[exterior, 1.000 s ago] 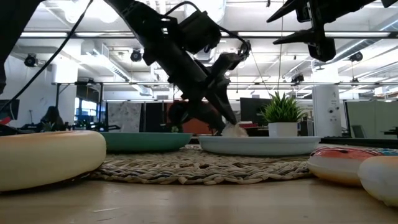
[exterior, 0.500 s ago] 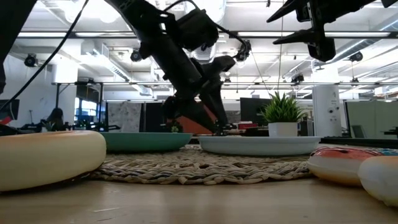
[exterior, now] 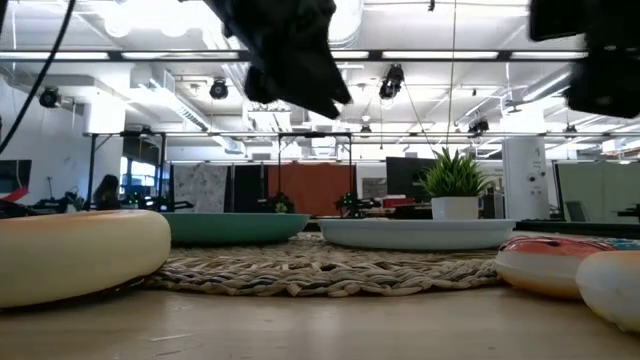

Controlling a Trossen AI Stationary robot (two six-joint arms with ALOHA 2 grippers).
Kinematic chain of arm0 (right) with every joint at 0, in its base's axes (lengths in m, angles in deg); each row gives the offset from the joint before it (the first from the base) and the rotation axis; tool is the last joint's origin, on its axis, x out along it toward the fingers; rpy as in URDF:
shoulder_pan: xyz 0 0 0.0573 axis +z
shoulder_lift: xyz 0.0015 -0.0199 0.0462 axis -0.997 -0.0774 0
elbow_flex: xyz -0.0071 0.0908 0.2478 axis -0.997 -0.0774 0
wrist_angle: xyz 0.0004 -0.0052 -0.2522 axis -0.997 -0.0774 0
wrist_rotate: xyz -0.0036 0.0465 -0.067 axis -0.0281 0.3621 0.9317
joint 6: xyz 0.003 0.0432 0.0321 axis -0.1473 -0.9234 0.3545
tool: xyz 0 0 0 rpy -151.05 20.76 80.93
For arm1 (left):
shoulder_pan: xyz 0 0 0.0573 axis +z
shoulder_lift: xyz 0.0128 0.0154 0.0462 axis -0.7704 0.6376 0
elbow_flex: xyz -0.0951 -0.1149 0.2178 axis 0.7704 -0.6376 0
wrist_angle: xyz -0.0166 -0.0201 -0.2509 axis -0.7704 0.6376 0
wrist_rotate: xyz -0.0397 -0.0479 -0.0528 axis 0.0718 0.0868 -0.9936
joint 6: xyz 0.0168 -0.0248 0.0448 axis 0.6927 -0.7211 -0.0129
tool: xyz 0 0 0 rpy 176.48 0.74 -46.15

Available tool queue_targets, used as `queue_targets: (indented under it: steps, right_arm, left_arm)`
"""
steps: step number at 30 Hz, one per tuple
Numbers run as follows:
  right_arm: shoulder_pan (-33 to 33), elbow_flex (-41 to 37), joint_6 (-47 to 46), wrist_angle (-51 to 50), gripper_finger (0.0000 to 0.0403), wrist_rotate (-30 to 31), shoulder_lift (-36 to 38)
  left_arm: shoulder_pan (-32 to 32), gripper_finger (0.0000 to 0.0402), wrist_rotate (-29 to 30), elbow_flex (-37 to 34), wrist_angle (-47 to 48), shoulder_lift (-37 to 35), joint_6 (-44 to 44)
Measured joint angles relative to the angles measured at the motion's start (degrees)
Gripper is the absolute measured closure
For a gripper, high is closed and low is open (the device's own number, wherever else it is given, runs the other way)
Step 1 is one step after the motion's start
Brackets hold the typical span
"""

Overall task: Pick & Place donuts
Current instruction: Put the small red donut on the light blue plate

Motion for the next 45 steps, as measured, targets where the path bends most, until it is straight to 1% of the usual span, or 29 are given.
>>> queue_targets:
  steps: [4,6,8,11,14,17,20,25,29,33,36,42,45]
  right_arm:
    - [9.67,2.87,-3.56,-0.03,0.0207,0.04,-8.98]
    - [13.43,5.95,-4.72,-1.95,0.0207,0.64,-14.3]
    - [16.27,10.32,-4.52,-4.77,0.0207,2.76,-19.75]
    - [18.06,17.94,-1.12,-11.33,0.0207,3.54,-27.19]
    - [19.03,25.17,4.67,-17.4,0.0207,3.69,-34.36]
    - [19.1,31.4,10.48,-21.19,0.0207,4.06,-40.08]
    - [19.06,35.79,13.2,-24.22,0.0207,4.85,-44.53]
    - [19.03,39.12,14.19,-24.96,0.0214,4.92,-49.21]
    - [18.96,39.97,14.0,-24.8,0.0226,4.84,-51.47]
    - [18.6,40.32,14.68,-24.87,0.0239,6.15,-53.68]
    - [18.18,40.31,13.82,-24.87,0.0248,4.83,-55.29]
    - [17.89,40.93,12.35,-25.14,0.0269,4.5,-56.92]
    - [17.5,41.02,10.48,-25.05,0.0291,4.22,-56.38]
  left_arm:
    - [-1.53,0.0283,1.8,-0.02,3.12,-0.41,-0.07]
    - [-1.91,0.0283,1.83,-0.07,3.43,-0.41,-0.17]
    - [-2.35,0.0283,1.83,-0.07,3.71,-0.43,-0.16]
    - [-2.66,0.0283,1.75,-0.07,3.95,-0.43,-0.09]
    - [-2.66,0.0283,1.78,-0.07,3.95,-0.43,0.53]
    - [-2.72,0.0283,1.78,-0.07,4.08,-0.43,1.29]
    - [-2.8,0.0283,1.74,-0.07,4.09,-0.43,1.54]
    - [-2.83,0.0283,1.71,-0.07,4.05,-0.43,1.62]
    - [-2.88,0.0283,1.71,-0.07,4.07,-0.43,1.68]
    - [-3.01,0.0283,1.64,-0.07,4.17,-0.43,1.69]
    - [-3.16,0.0283,1.65,-0.07,4.15,-0.43,1.98]
    - [-3.27,0.0283,1.64,-0.07,4.43,-0.43,1.99]
    - [-3.27,0.0283,1.64,-0.07,4.45,-0.43,1.99]
